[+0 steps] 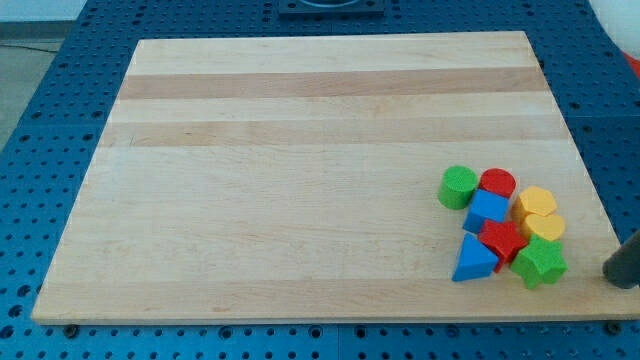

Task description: Push the green star parallel left to the red star

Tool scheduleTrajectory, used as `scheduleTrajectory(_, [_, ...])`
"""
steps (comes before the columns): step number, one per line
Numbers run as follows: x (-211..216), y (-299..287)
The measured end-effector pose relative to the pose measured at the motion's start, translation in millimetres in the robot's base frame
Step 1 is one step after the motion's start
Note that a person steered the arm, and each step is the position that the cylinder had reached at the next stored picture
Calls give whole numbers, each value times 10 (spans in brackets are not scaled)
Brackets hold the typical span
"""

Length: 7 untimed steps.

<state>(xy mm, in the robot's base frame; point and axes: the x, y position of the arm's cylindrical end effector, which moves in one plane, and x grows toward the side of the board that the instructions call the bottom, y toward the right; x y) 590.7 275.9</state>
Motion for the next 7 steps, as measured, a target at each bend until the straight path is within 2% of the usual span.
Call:
scheduleTrajectory(5, [36,-1118])
scheduleTrajectory(7, [-121,-1601])
